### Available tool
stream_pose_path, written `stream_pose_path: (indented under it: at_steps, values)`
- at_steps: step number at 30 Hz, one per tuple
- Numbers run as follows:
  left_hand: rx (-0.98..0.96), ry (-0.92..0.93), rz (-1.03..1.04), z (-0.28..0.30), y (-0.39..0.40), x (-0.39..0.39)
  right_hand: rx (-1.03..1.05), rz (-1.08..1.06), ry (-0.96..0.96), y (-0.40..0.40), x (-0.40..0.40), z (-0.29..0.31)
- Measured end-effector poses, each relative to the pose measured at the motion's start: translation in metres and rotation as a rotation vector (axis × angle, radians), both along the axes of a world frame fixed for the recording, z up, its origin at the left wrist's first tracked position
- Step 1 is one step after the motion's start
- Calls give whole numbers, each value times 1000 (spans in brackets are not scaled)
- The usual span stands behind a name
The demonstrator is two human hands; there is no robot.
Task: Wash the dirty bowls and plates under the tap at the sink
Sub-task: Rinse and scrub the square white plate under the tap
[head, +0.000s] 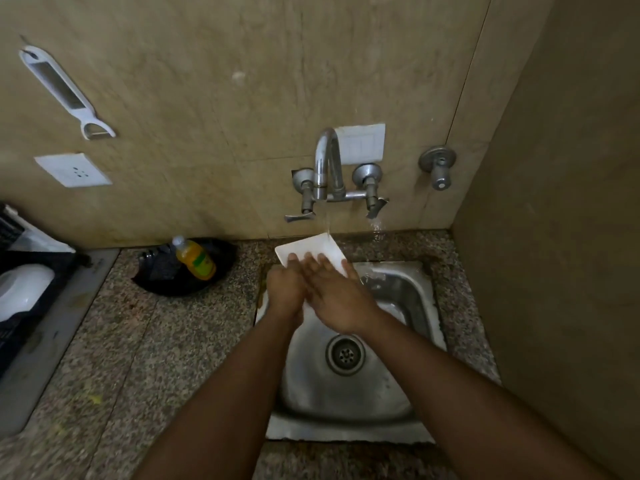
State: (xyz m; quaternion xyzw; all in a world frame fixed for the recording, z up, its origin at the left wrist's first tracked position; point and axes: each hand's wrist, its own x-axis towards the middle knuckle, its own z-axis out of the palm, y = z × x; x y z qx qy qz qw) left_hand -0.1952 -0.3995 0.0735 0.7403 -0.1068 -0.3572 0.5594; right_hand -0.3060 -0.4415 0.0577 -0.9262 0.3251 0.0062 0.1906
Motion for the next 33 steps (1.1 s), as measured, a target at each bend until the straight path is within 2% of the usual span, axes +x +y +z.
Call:
stream_pose_path:
  at_steps: [3, 5, 7, 9, 11, 14, 16, 19, 21, 23, 27, 30, 33]
  values:
    - [92, -14, -266, 5, 4, 16, -127, -19, 26, -8, -16, -7]
    - [156, 1, -393, 4, 2, 24, -57, -93, 42, -20, -10, -11]
    - [157, 21, -415, 7, -2, 24, -54, -132, -49, -26, 2, -10]
    - [156, 3, -454, 14, -2, 17, -152, -228, -125, -34, 11, -5]
    - [172, -10, -497, 15, 0, 9, -155, -390, -87, -44, 16, 0]
    - [104, 112, -447, 8, 11, 1, -52, -666, -56, -63, 18, 1]
    - [2, 181, -342, -1, 14, 0, -71, -742, -95, -71, 20, 2]
    - [-49, 125, -131, 3, 14, 5, -134, -535, -147, -56, 37, -1]
    - [-47, 110, -66, 9, 11, 13, -179, -425, -147, -42, 49, -3]
    - [-49, 110, -60, 14, 9, 16, -205, -420, -134, -48, 55, -1]
    - [-54, 110, -48, 13, 7, 6, -143, -565, -43, -79, 51, 12]
    - [-31, 79, -2, 4, 5, 5, -211, -573, -10, -67, 51, 6]
    - [-34, 34, -3, 4, 8, 14, -90, -496, -129, -35, 50, -14]
